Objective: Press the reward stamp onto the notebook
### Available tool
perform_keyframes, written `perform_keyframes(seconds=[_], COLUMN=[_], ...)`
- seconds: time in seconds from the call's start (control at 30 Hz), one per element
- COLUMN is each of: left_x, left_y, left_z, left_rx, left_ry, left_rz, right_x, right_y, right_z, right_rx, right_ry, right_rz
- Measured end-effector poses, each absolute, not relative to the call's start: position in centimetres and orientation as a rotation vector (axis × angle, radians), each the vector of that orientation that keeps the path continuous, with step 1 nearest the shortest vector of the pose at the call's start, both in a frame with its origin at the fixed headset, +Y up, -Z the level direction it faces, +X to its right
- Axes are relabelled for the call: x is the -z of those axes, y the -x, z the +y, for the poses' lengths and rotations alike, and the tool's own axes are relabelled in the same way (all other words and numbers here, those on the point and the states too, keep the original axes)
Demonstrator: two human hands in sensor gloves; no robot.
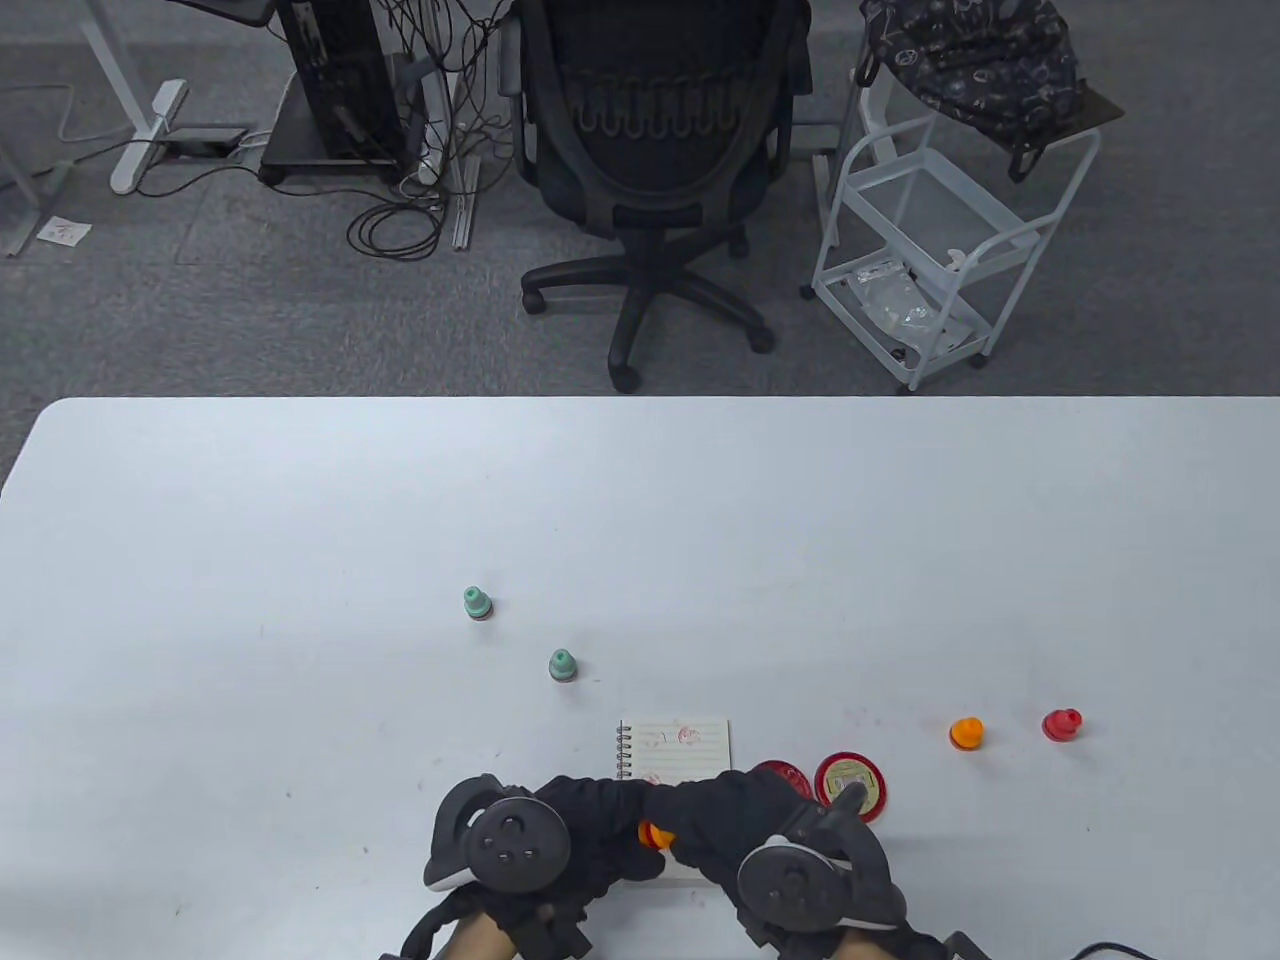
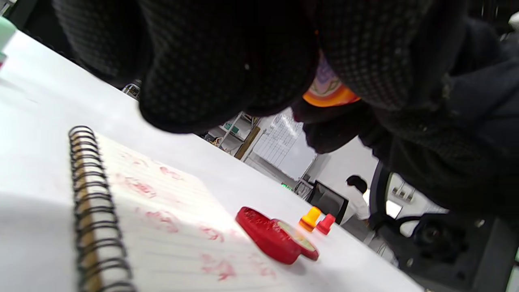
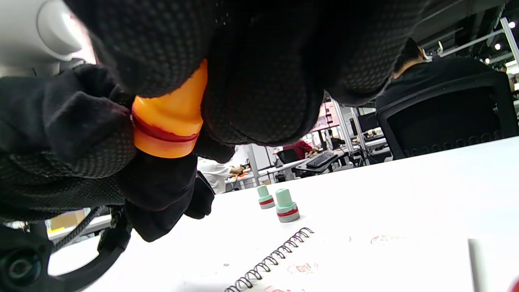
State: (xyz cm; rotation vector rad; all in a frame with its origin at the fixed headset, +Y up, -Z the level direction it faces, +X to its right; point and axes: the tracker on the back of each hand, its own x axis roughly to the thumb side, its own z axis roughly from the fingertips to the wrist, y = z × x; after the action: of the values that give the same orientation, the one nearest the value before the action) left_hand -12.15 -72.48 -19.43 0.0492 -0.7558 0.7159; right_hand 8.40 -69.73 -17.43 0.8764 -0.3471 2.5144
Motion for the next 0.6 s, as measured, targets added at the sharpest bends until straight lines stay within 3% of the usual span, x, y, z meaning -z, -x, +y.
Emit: perform_keyframes(seconds=[0.3, 0.6], left_x=[19.8, 20.2], left_y=[12.4, 15.9], left_z=[-72.7, -72.5], left_rx=[-0.579, -0.184], left_ry=[0.059, -0.036], left_rz=[-0.708, -0.613], right_x=[18.5, 20.8], right_y=[-9.5, -13.8], right_z=[-70.0, -68.7], right_rx=[-2.484, -2.691], right_ry=[-0.784, -0.607], right_rz=[-0.295, -0.32])
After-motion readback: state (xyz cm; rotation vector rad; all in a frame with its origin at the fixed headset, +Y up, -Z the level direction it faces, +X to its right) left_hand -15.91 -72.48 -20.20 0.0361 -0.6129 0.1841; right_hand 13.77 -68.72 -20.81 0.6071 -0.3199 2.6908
